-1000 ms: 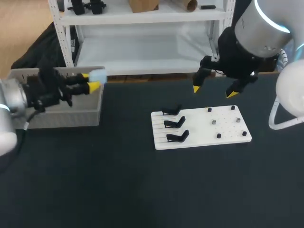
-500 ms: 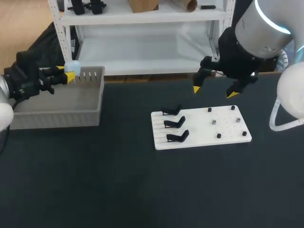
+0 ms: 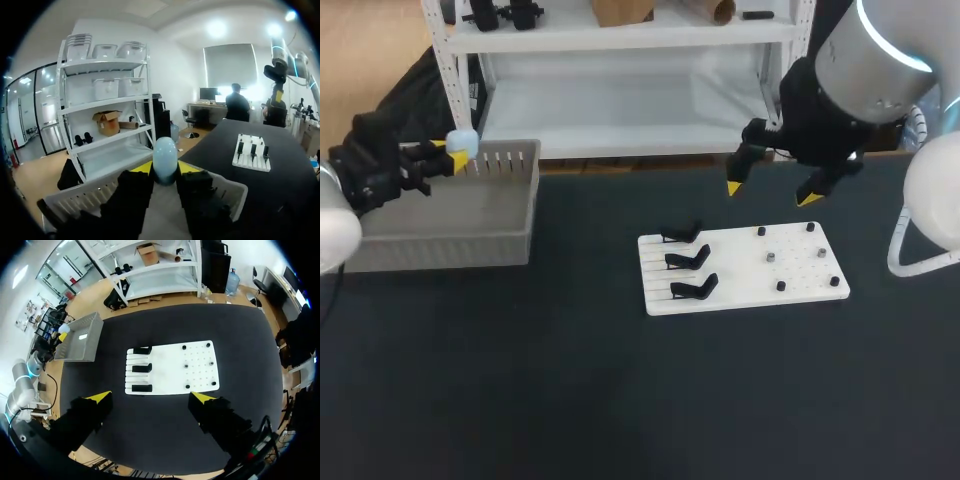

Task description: Pick up each earbud case from the left stands, insert the matching earbuds, close the lid, and place the case in the box.

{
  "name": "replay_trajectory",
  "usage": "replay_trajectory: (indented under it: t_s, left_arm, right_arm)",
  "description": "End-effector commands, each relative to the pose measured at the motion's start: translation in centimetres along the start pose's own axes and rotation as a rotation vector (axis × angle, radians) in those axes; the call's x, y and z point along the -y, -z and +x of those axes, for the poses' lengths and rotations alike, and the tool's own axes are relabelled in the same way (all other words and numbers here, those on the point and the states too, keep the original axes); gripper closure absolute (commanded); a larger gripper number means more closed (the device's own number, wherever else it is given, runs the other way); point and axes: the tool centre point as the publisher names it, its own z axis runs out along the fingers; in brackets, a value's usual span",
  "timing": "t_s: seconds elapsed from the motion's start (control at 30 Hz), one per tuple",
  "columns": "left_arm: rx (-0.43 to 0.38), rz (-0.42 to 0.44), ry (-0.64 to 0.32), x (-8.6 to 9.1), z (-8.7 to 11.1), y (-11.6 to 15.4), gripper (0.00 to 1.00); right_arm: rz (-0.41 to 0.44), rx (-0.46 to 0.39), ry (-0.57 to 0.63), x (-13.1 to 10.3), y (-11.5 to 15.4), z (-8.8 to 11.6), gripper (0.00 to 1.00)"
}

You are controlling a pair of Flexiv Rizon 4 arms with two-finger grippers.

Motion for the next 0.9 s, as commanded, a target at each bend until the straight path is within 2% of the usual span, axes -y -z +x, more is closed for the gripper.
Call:
replay_trajectory:
  t_s: [0.03, 0.07, 0.1, 0.13, 0.47, 0.9]
  left_arm:
    - [-0.036, 0.016, -0.02, 0.0, -0.3, -0.3, 0.9]
    - [-0.04, 0.017, -0.025, 0.1, -0.3, -0.3, 0.63]
    - [-0.046, 0.017, -0.032, 0.3, -0.4, -0.3, 0.04]
    - [-0.049, 0.019, -0.04, 0.4, -0.4, -0.2, 0.0]
    - [-0.03, 0.018, -0.064, 1.7, -1.5, 0.8, 0.0]
    - [-0.03, 0.018, -0.064, 1.7, -1.5, 0.8, 0.0]
  right_arm:
    - [0.001, 0.01, -0.002, 0.1, 0.1, 0.3, 0.0]
    - [0.001, 0.01, -0.002, 0.1, 0.1, 0.3, 0.0]
    - [0.001, 0.01, -0.002, 0.1, 0.1, 0.3, 0.0]
    - [0.001, 0.01, -0.002, 0.1, 0.1, 0.3, 0.0]
    - [0.001, 0.01, -0.002, 0.1, 0.1, 0.3, 0.0]
    - [0.001, 0.01, -0.002, 0.1, 0.1, 0.3, 0.0]
